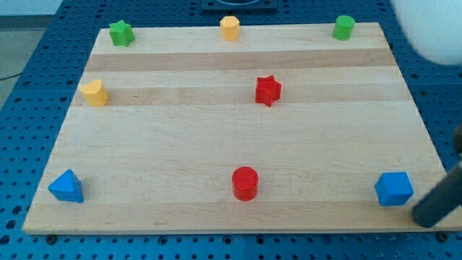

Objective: Move the blue cube diagonal to the red circle

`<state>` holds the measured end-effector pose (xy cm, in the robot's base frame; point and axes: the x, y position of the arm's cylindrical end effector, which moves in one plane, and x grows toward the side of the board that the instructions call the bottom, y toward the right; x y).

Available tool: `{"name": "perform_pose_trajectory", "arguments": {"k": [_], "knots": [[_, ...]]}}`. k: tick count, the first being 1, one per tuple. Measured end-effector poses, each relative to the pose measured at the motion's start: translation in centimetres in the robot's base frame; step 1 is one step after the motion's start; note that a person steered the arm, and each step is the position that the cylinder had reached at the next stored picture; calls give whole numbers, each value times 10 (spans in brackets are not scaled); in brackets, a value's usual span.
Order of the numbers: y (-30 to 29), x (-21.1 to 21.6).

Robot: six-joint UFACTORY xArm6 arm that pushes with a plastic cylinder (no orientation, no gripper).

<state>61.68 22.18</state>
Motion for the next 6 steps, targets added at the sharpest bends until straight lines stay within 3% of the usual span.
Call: {"name": "perform_pose_trajectory", "arguments": {"k": [1,3,6], "knots": [[-34,-4],[29,-12],[-24,-25]]}}
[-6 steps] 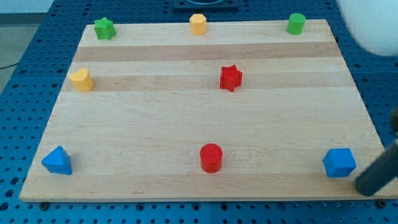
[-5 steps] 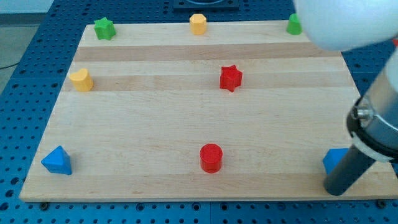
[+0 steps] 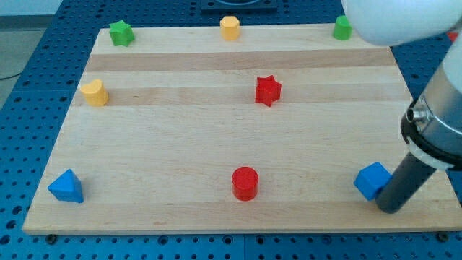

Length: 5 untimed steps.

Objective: Move the blue cube diagonal to the red circle

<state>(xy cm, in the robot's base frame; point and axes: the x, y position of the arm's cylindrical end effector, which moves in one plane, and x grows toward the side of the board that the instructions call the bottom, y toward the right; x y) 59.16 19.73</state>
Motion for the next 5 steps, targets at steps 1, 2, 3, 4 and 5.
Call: {"name": "perform_pose_trajectory", "arguments": {"k": [1,2,3,4,5], "knots": [[-13,-15],[-35,-26],[-35,-41],[-38,-60],[-42,-78]]}}
